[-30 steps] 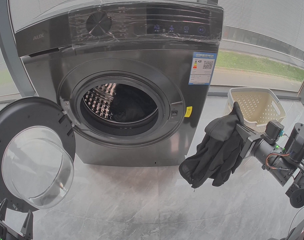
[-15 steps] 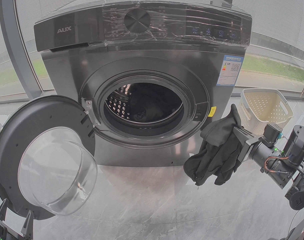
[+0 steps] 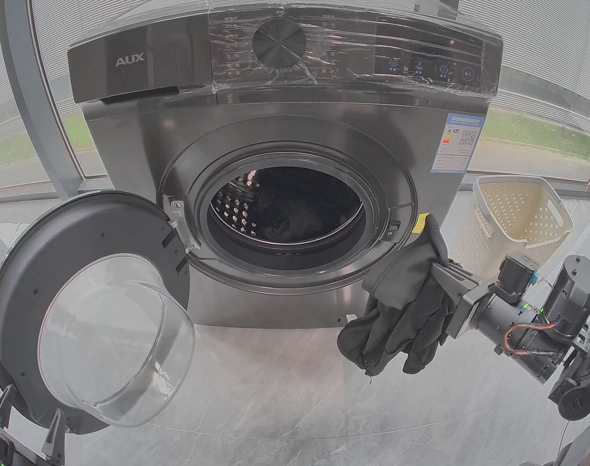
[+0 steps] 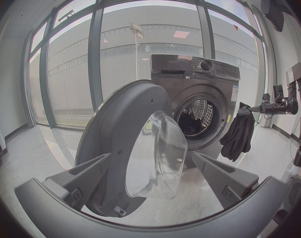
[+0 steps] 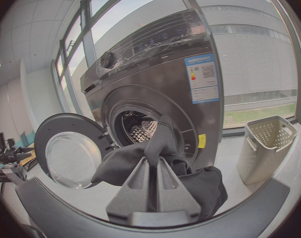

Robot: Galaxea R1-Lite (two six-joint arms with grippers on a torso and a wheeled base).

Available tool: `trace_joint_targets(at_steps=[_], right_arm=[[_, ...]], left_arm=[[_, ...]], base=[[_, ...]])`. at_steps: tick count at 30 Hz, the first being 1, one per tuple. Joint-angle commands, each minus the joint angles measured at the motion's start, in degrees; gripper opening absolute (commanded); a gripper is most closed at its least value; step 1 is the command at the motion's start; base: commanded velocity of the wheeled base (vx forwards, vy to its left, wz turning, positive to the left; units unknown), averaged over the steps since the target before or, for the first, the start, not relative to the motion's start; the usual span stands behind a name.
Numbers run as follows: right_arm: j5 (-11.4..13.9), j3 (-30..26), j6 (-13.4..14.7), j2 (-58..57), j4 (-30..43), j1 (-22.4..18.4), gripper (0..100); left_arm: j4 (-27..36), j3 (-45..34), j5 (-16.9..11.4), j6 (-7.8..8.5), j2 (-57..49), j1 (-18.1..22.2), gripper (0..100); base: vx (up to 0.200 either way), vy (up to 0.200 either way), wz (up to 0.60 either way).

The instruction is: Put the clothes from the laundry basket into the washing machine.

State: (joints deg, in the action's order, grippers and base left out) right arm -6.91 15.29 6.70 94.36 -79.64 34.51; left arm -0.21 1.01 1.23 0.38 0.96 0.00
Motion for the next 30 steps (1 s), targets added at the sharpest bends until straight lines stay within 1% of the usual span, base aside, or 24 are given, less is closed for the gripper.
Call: trace_joint_targets(at_steps=[1, 3, 9, 15, 16, 18, 21, 23, 30], right_arm=[[0.50, -0.17, 0.06, 0.39, -0.08, 2.14, 0], [0.85, 0.18, 0.15, 0.74, -0.08, 3.11, 0], [1.29, -0.08, 0.85, 2.15, -0.16, 4.42, 0], [1.20, 0.62, 2.08, 4.17, -1.04, 6.88, 0], [1.20, 0.62, 2.08, 4.26, -1.31, 7.06, 0], [1.20, 0.71, 2.00, 5.66, -4.21, 8.64, 0], [1.29, 0.80, 1.91, 7.86, -5.96, 9.17, 0], [1.20, 0.80, 1.82, 8.48, -6.40, 9.43, 0], [1.29, 0.27, 1.82, 8.56, -6.58, 9.96, 0]], left_arm=[[0.03, -1.01, 0.00, 0.24, -0.96, 0.00, 100], [0.03, -1.01, 0.09, -0.11, -0.96, 0.00, 100], [0.03, -1.01, 0.00, -0.11, -0.96, 0.00, 100], [-0.06, -1.01, 0.09, -0.29, -0.96, 0.00, 100], [-0.06, -1.01, 0.09, -0.38, -0.96, 0.00, 100], [-0.06, -1.01, 0.00, -0.38, -0.96, 0.00, 100], [0.03, -1.01, -0.18, -0.03, -0.96, 0.00, 100], [0.03, -1.01, -0.18, 0.15, -0.96, 0.00, 100], [-0.06, -1.01, -0.09, -0.03, -0.96, 0.00, 100]], base=[[0.000, 0.000, 0.00], [0.000, 0.000, 0.00], [0.000, 0.000, 0.00], [0.000, -0.200, 0.00], [0.000, 0.000, 0.00], [0.000, 0.000, 0.00], [0.000, 0.000, 0.00], [0.000, 0.000, 0.00], [0.000, 0.000, 0.00]])
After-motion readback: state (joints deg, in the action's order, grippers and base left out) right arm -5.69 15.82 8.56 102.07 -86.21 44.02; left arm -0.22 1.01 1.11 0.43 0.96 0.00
